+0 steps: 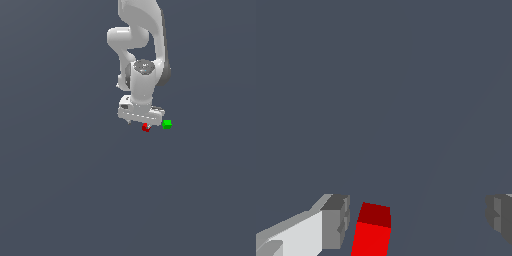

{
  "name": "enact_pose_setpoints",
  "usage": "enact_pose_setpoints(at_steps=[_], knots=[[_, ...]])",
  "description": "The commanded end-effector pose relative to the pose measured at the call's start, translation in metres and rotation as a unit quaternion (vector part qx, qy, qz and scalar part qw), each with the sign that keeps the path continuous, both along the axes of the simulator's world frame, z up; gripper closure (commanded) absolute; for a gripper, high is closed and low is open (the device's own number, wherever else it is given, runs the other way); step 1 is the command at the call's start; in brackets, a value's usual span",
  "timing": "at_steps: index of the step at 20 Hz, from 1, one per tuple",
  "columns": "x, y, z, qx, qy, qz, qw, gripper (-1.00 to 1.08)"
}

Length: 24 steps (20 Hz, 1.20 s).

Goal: Stack the red cube on top of the green cube.

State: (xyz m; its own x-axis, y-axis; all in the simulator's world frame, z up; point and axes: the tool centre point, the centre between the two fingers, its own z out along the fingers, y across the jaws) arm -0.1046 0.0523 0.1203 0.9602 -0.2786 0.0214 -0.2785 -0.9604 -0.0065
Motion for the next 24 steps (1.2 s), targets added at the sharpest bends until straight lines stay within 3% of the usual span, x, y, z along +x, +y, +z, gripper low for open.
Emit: enact_pose_setpoints(at_steps=[1,12,24], knots=[[-0.016,0.010,-0.011,0.000,0.002,-0.019,0.9998,-0.92],[-0.061,0.046,-0.042,0.000,0.009,-0.076,0.9971,-0.92],[-0.069,0.056,-0.051,0.001,0.011,-0.088,0.9961,-0.92]])
